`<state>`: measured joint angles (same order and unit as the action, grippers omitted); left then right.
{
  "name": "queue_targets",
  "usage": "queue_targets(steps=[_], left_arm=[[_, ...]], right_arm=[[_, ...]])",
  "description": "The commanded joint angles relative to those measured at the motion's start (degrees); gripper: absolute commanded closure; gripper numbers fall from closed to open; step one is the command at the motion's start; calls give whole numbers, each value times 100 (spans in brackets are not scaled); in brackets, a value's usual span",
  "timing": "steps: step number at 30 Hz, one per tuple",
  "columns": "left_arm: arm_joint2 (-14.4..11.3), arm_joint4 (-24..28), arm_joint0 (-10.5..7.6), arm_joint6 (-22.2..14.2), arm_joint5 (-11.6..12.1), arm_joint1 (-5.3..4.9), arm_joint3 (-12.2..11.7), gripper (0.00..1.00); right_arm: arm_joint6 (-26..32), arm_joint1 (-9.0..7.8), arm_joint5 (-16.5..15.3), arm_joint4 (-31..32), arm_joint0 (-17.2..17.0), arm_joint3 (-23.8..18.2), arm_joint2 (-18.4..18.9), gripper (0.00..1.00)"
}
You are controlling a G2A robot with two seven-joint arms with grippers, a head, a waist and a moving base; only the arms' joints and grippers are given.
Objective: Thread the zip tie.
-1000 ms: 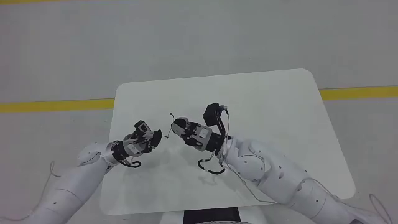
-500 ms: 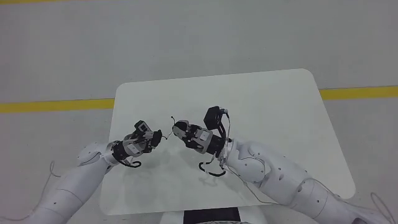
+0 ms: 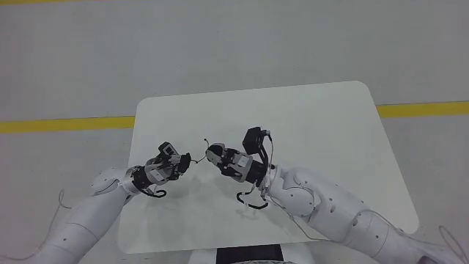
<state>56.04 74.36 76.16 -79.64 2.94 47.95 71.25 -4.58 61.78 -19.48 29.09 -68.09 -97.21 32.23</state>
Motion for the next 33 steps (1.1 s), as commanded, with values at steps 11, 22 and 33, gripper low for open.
queue_targets(steps=[11,22,33], left_arm=[[0,0,0,0,0,0,0,100],[0,0,0,0,0,0,0,100],[0,0,0,0,0,0,0,100]], right_arm=[[66,16,0,-130,195,74,-190,100],[73,78,0,-197,334,134,-328,100],[42,160,0,-266,393,259,-443,100]])
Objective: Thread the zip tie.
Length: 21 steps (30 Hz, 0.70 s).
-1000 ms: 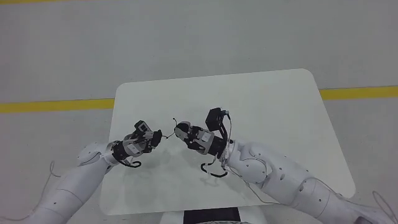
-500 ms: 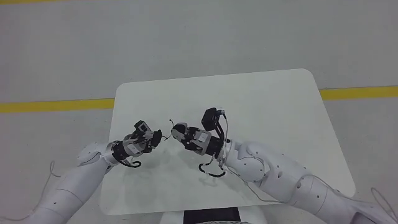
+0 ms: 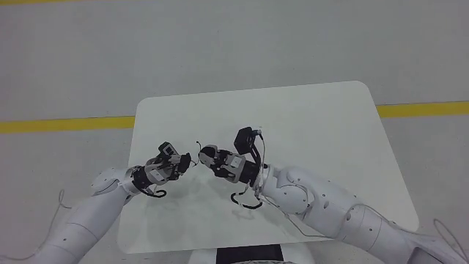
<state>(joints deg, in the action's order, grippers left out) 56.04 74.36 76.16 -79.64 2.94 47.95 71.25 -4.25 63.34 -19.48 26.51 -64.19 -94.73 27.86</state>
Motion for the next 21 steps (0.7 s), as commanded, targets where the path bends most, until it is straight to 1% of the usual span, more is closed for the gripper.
queue_targets(steps=[1,10,11,12,13,17,21], left_arm=[[0,0,0,0,0,0,0,100],[0,0,0,0,0,0,0,100],[0,0,0,0,0,0,0,100],[0,0,0,0,0,0,0,100],[0,0,0,0,0,0,0,100],[0,0,0,0,0,0,0,100],[0,0,0,0,0,0,0,100]], right_arm=[[13,13,0,-22,6,26,-14,100],[-23,46,0,-44,6,67,12,100],[-34,48,0,-50,-2,68,23,93],[-44,49,0,-54,-9,73,36,53],[-53,50,0,-56,-16,77,50,0],[-82,45,0,-18,-55,69,122,0],[-148,7,0,79,-163,26,262,0]])
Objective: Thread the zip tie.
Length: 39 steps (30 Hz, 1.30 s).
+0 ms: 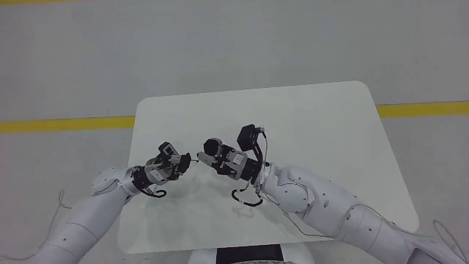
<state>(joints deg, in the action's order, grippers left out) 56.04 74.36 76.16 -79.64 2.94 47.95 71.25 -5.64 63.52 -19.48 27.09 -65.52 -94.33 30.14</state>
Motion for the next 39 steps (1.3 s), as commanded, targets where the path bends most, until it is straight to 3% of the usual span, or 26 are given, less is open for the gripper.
queue_targets(steps=[1,11,20,22,29,34,39], left_arm=[[0,0,0,0,0,0,0,100],[0,0,0,0,0,0,0,100],[0,0,0,0,0,0,0,100],[-11,47,20,180,-45,18,83,100],[21,451,96,647,-276,98,159,100],[18,578,120,1034,-344,158,196,100],[40,593,127,1196,-407,202,230,100]], right_arm=[[-19,-22,0,48,-61,-23,70,0],[16,-148,29,465,-388,-133,458,0],[16,-148,29,465,-388,-133,458,0],[16,-148,29,465,-388,-133,458,0],[-59,-160,1081,2287,-628,-452,517,0],[-150,-129,1591,3285,-744,-574,492,0],[22,-46,2034,4194,-739,-599,376,0]])
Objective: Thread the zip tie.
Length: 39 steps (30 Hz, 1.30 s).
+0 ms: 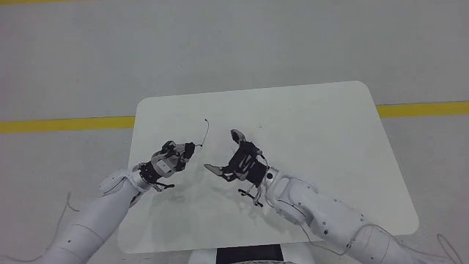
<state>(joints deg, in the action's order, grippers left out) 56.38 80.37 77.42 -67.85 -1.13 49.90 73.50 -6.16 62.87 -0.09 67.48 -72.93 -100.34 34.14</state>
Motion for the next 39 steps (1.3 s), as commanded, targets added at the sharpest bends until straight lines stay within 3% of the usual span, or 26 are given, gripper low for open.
queue_targets(steps=[1,6,15,22,23,24,26,27,33,39], left_arm=[[16,-6,2,35,1,14,13,100],[71,-9,16,27,64,49,53,100],[71,-9,16,27,64,49,53,100],[122,-35,76,160,137,81,174,100],[135,-46,83,144,147,85,180,100],[147,-54,91,127,156,89,184,100],[168,-78,108,85,167,100,202,100],[177,-93,115,65,176,104,210,100],[210,-145,138,-21,187,122,224,100],[210,-145,138,-21,187,122,224,100]], right_arm=[[142,39,159,248,12,17,-43,0],[247,151,276,359,44,61,-103,0],[247,151,276,359,44,61,-103,0],[292,198,-195,373,26,17,-37,0],[306,212,-235,363,35,15,-38,29],[315,228,-273,330,39,25,-37,49],[365,266,-323,276,60,77,-33,60],[385,283,-325,254,64,100,-32,64],[367,375,-304,185,39,209,5,66],[349,430,-327,258,-26,207,62,82]])
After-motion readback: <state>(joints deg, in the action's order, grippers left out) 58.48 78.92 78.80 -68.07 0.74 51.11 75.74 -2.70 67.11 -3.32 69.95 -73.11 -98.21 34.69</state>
